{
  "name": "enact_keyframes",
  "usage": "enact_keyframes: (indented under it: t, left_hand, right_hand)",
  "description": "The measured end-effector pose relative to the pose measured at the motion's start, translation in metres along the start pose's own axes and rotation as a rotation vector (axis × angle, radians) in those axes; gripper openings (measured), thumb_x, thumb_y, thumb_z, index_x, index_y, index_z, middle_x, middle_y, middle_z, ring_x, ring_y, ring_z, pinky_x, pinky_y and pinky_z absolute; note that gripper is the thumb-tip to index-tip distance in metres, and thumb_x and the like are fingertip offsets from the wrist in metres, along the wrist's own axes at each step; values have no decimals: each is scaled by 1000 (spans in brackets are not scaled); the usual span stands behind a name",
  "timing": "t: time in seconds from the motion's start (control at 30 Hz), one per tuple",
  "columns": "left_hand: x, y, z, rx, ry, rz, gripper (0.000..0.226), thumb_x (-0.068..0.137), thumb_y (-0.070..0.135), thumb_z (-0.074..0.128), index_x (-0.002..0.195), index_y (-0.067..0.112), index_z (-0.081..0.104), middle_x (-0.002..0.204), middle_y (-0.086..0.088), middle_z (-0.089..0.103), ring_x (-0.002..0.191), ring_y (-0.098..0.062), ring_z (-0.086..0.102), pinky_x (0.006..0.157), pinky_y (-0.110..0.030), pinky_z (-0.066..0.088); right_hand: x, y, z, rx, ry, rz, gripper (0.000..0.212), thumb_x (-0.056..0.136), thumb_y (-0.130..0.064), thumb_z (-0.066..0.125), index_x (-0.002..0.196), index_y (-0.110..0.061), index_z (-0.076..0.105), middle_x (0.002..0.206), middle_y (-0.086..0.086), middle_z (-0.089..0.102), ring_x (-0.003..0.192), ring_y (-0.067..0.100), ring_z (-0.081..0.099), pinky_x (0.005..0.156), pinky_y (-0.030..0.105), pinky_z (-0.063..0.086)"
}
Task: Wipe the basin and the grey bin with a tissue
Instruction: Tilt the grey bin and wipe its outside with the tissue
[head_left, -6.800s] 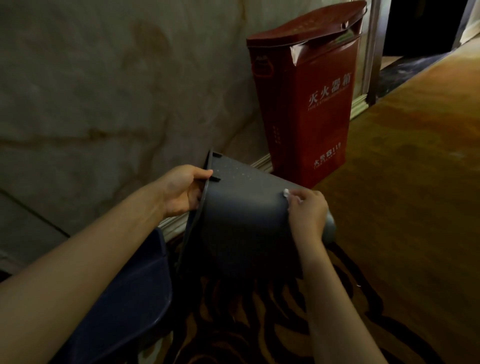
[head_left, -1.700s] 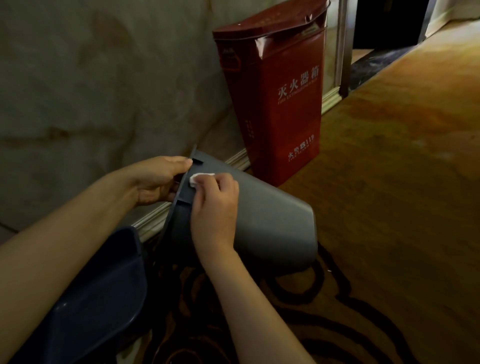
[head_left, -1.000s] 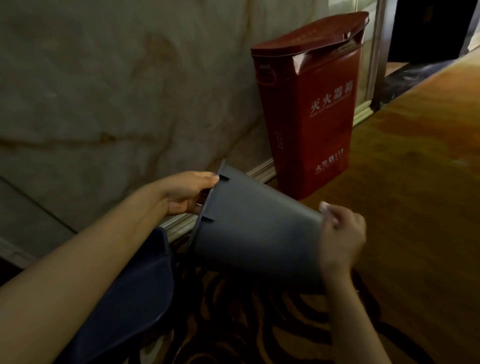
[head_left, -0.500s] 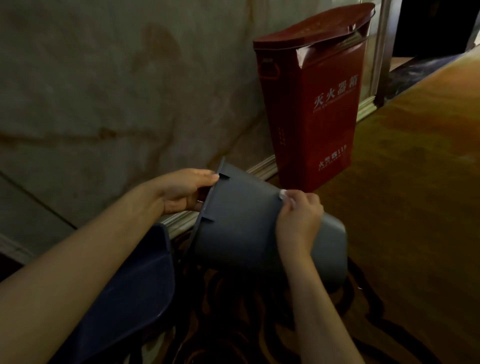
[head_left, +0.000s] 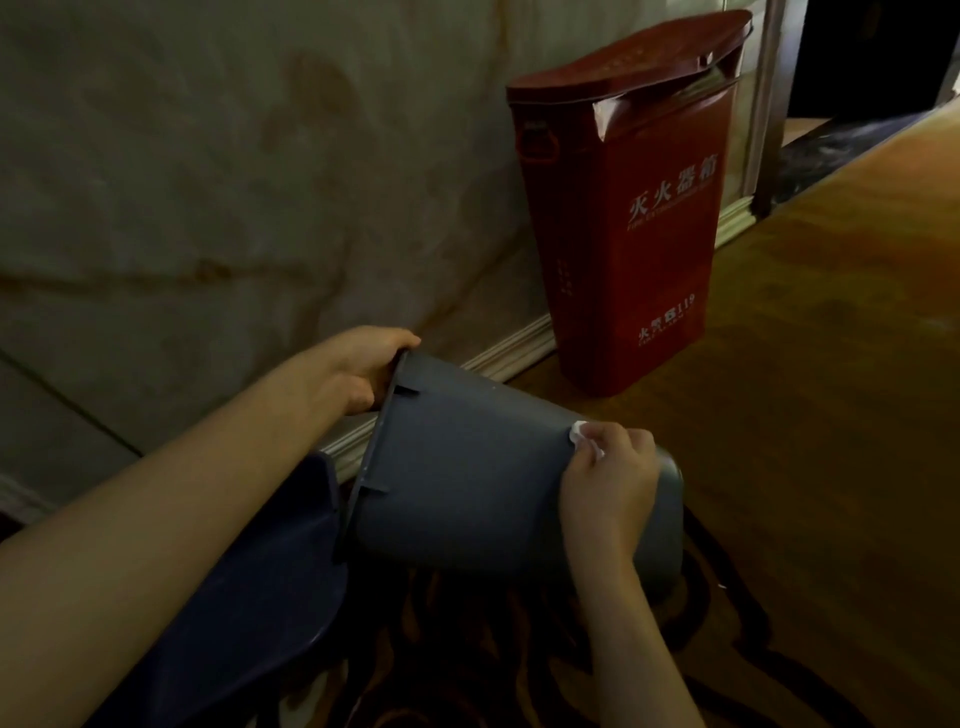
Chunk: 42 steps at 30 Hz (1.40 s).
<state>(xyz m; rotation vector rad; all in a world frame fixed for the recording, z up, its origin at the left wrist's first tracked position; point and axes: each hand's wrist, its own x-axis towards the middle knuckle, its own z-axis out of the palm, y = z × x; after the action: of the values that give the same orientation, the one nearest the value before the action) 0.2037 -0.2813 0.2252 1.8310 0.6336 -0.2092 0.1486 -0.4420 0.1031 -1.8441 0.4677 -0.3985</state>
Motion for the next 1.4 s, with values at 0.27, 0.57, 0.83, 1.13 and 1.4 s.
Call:
enact_keyframes:
  t: [0.27,0.57,0.83,1.13,1.4]
  left_hand:
    - [-16,-1,4,54,-86,163,29,94,21,43,68,12,53,65,-4,49,51,-11,53,41,-17,45]
    - [-7,-35,-14,128,-172,223,29,94,21,44,85,5,66,70,-1,73,64,-12,69,60,-22,55]
    - [-3,-49,-29,156,-212,219,30,93,25,45,83,11,69,72,4,76,68,-8,71,57,-20,52]
    - [5,-45,-25,185,-179,229,33,91,28,48,73,13,71,68,2,75,65,-11,70,60,-26,51]
    - [3,-38,-20,309,-214,232,28,93,20,46,76,10,66,60,0,71,52,-10,66,47,-19,52]
  right_hand:
    - [-38,-79,41,367,-148,-355,13,88,-11,58,97,-15,66,96,-7,52,89,8,54,78,20,49]
    - [-24,-14,66,168,-12,-203,16,87,-12,56,99,-17,65,103,0,56,96,12,52,84,21,40]
    - [16,100,38,7,123,363,15,91,-17,52,104,-12,59,116,11,51,107,26,52,86,38,47]
    - [-6,40,38,151,152,53,14,93,-19,51,104,-17,59,109,1,53,100,16,55,83,36,53]
    - [-20,3,63,115,-22,-261,14,88,-14,57,98,-19,64,99,-3,58,91,5,46,80,19,37]
